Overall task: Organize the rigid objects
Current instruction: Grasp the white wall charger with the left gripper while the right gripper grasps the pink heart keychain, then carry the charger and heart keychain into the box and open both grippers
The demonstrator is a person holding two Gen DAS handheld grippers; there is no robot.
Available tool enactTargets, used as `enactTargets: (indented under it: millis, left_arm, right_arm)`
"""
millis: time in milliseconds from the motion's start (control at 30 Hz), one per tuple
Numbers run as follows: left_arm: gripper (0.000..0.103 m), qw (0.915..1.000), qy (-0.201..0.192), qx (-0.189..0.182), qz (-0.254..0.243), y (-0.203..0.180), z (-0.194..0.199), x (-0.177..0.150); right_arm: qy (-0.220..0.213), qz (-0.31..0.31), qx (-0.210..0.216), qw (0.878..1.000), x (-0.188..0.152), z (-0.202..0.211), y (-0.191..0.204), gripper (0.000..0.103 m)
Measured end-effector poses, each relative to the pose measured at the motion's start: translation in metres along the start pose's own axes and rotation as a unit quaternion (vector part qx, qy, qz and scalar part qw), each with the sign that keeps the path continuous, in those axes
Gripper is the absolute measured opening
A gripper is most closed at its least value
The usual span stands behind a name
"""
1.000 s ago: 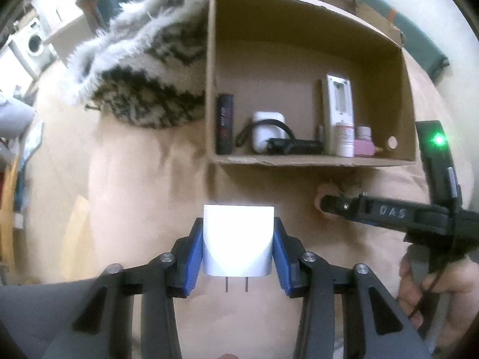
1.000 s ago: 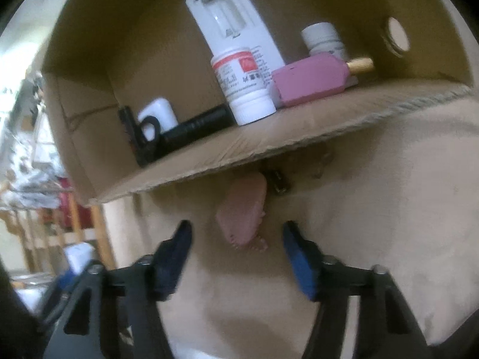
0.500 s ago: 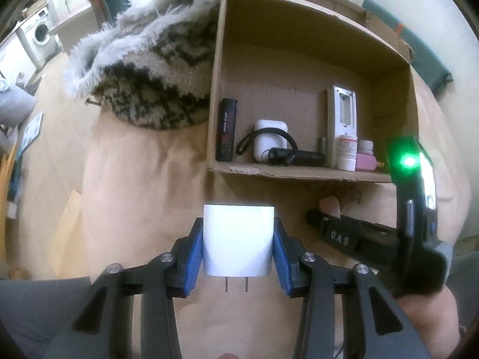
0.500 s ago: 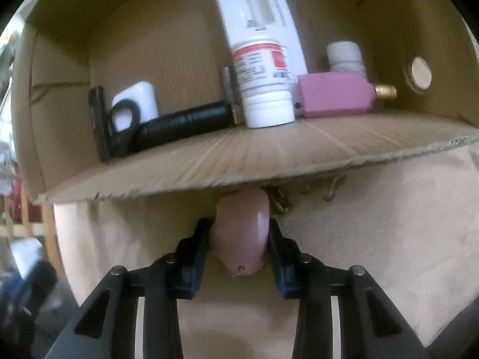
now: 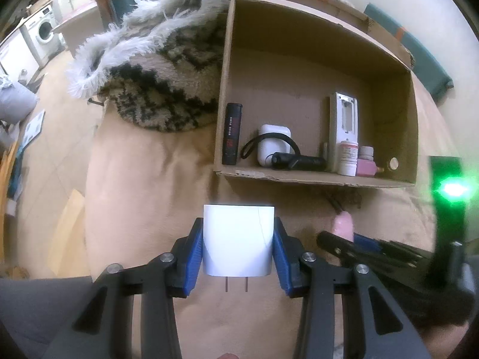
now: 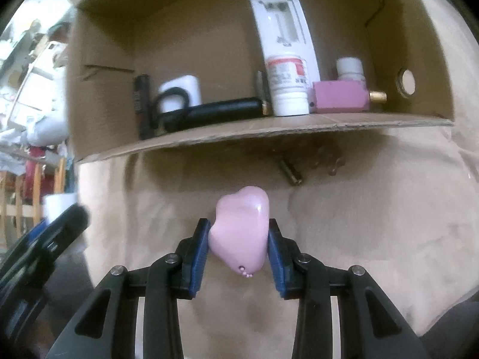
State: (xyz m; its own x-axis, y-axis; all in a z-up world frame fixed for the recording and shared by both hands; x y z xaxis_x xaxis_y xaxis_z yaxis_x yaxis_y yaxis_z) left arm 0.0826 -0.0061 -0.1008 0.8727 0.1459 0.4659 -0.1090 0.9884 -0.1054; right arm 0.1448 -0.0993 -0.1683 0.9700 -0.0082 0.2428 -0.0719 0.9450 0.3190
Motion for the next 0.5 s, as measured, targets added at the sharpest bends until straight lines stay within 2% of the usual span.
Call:
enactTargets:
  millis: [267,500]
  left_arm:
    - [0.039,0.9999,-0.006,0.014,-0.002,0.001,0.001,-0.002]
    - [0.039,0.9998,-0.015,0.013,-0.006,-0.002,0.006,0.000]
  right_arm:
    - [-0.024,0.022,0.037,0.999,-0.006,0.047,-0.003,0.039]
    - [-0.061,0.034,0.060,0.996,0.024,0.080,0.006,0.039]
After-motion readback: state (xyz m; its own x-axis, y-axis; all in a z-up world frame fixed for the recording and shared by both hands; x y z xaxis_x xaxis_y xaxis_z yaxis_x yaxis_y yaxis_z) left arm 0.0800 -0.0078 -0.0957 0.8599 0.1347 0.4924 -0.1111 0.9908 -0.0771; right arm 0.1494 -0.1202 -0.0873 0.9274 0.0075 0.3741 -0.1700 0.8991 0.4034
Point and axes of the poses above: each gripper's, at about its wrist camera, not at the fingertips, and z roughly against the way its jaws point, y to its left, x to its top, the point moved 3 cm from there along -z, roughly the way its jaws point, and after that the axes turned 6 degrees about -y, right-handed, at the moved point
